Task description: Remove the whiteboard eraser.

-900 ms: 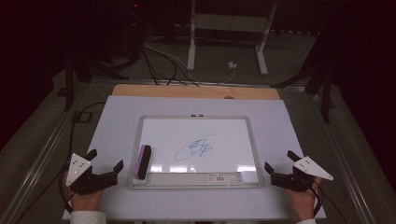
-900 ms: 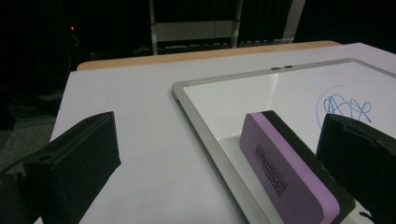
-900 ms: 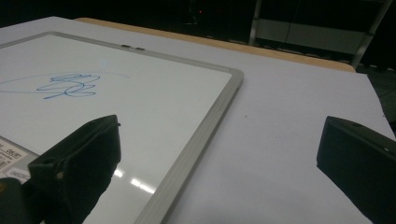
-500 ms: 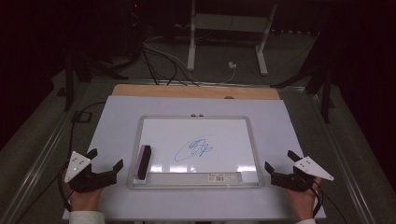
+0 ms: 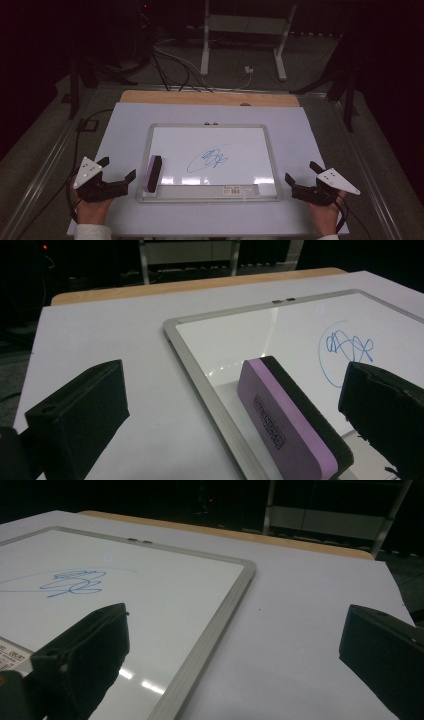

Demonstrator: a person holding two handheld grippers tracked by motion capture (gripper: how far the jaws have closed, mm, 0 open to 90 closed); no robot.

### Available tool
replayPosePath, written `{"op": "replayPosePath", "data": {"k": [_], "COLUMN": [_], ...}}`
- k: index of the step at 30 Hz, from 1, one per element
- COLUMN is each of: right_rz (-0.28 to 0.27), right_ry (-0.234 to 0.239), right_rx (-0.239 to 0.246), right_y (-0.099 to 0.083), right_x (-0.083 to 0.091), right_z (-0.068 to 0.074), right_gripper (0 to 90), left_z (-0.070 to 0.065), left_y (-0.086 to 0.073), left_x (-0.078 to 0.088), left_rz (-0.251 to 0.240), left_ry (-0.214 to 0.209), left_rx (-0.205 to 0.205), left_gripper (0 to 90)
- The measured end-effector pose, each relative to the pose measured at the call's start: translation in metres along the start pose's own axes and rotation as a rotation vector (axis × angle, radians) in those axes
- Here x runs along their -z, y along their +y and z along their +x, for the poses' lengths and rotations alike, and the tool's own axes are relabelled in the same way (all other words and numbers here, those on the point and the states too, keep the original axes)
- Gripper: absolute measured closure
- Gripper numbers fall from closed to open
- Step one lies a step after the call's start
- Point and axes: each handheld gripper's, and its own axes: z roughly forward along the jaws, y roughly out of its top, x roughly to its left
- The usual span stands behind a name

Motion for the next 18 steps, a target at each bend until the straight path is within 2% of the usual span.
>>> {"op": "replayPosePath", "data": {"k": [4, 9, 18], "right_rz": [0.004, -0.005, -0.01], "right_ry": [0.006, 0.0, -0.004], "right_rx": [0.002, 0.003, 0.005], "right_y": [0.0, 0.0, 0.0], "right_x": [-0.001, 0.001, 0.002], "right_z": [0.001, 0.0, 0.001], "right_gripper": [0.2, 0.2, 0.2], "left_z": [0.001, -0.001, -0.008], "left_y": [0.0, 0.0, 0.002], "left_x": [-0.003, -0.007, -0.014], "left_rz": [0.013, 0.034, 0.043], "left_ry": [-0.015, -0.032, -0.06], "left_rx": [0.006, -0.005, -0.014], "left_gripper": [0.4, 0.3, 0.3]}}
